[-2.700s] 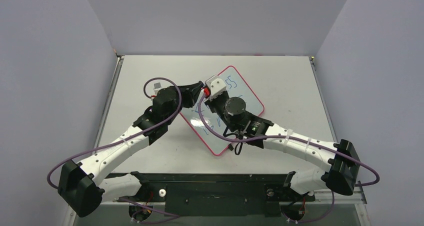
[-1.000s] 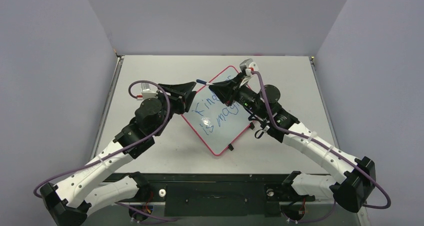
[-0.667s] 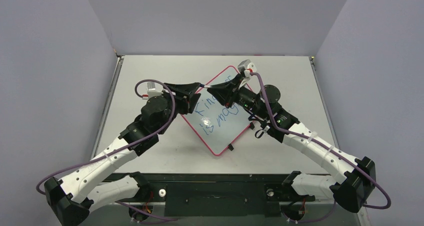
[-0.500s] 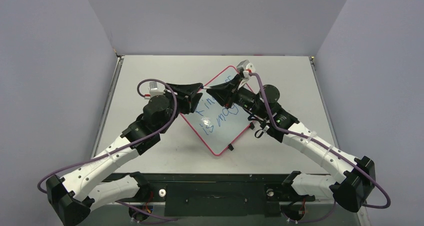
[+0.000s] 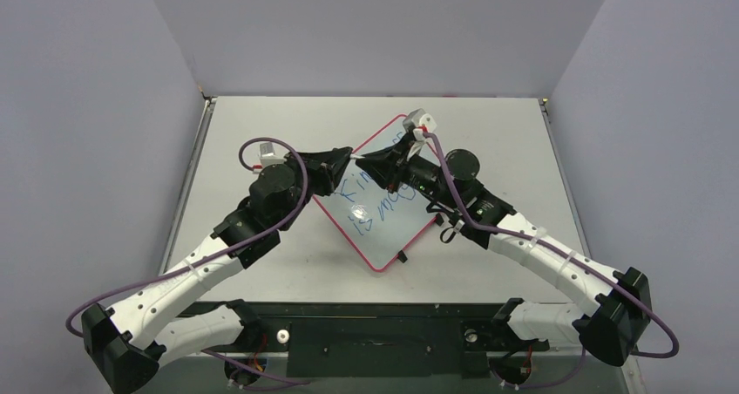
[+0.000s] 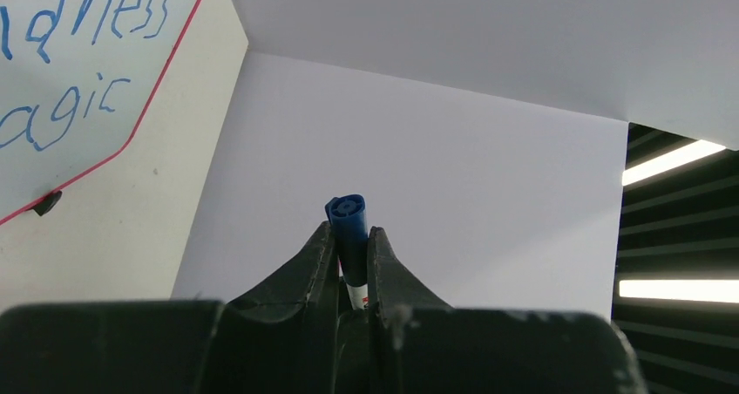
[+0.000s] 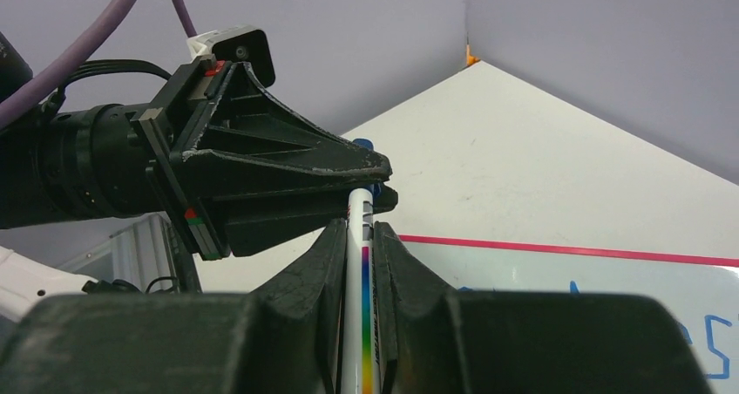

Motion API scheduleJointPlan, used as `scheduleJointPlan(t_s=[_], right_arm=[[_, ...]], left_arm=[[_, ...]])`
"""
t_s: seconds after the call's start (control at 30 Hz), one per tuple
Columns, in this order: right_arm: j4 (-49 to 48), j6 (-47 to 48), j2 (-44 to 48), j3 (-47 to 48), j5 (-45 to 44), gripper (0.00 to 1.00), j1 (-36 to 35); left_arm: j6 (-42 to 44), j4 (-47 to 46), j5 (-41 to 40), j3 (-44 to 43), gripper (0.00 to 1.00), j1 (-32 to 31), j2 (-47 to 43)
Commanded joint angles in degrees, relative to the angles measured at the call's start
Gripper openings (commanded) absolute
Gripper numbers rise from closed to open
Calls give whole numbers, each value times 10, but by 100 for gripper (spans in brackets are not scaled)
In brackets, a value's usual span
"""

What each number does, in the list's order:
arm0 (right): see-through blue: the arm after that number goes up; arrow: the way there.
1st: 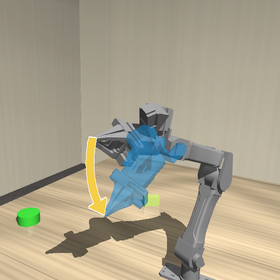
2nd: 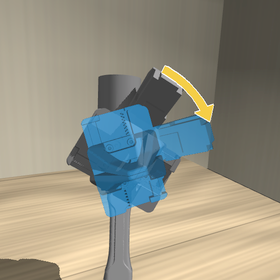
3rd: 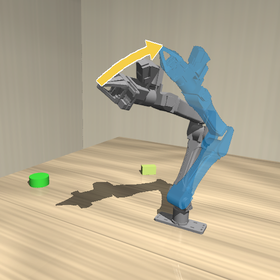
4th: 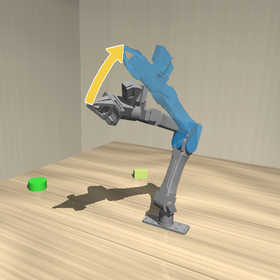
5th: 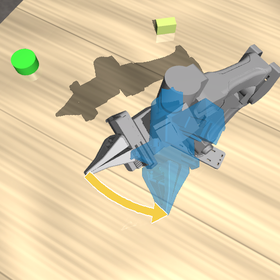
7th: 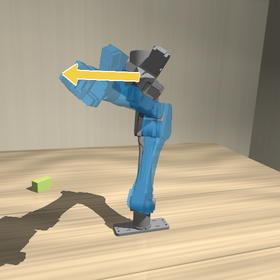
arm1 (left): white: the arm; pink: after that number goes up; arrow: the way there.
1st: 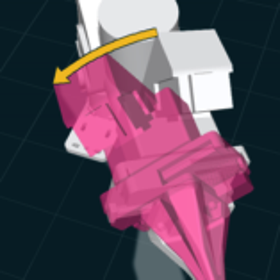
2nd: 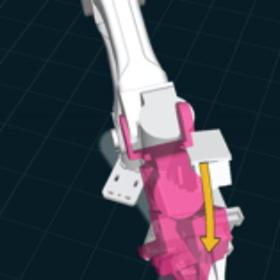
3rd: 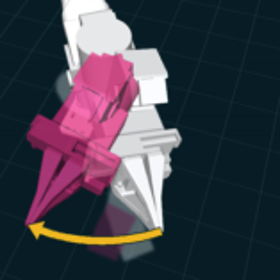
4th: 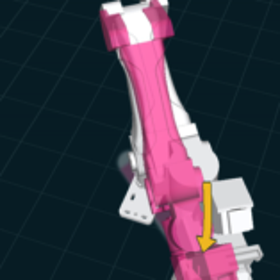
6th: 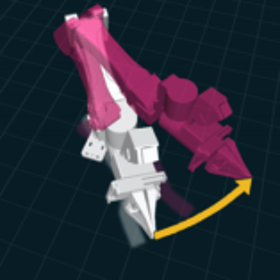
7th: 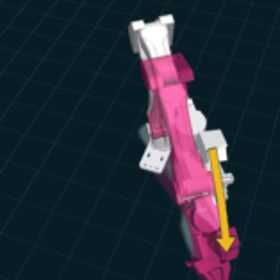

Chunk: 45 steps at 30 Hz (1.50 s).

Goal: Write a sentence on the whiteboard
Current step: Pass from the right arm to the left, then put down the whiteboard marker at the center of the board.

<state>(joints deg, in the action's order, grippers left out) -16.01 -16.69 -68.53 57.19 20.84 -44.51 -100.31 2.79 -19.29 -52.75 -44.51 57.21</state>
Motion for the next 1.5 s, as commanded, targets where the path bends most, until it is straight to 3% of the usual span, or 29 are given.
scheduleJointPlan(t_s=[0.0,0.07,0.17,0.47,0.63,0.77,1.03,1.3,1.47], right_arm=[[3,15,-8,20,13,0,-19],[10,18,-8,20,6,8,-21],[20,19,-2,20,-10,29,-22],[51,29,27,19,-31,79,-23],[88,46,50,23,-67,82,-23],[122,58,73,24,-118,83,-21],[158,62,97,28,-174,85,-15],[188,56,104,23,-200,86,-15],[195,56,108,15,-207,87,-15]], left_arm=[[16,-19,5,-22,0,0,3],[14,-19,-1,-19,0,0,0],[14,-19,-16,-14,0,1,-9],[25,10,-32,-16,0,23,-28],[55,57,-39,-19,0,83,-55],[103,174,-85,-43,0,142,-82],[314,378,-190,-142,0,251,-78],[513,408,-37,-161,0,404,-11],[594,365,81,-103,0,477,59]])
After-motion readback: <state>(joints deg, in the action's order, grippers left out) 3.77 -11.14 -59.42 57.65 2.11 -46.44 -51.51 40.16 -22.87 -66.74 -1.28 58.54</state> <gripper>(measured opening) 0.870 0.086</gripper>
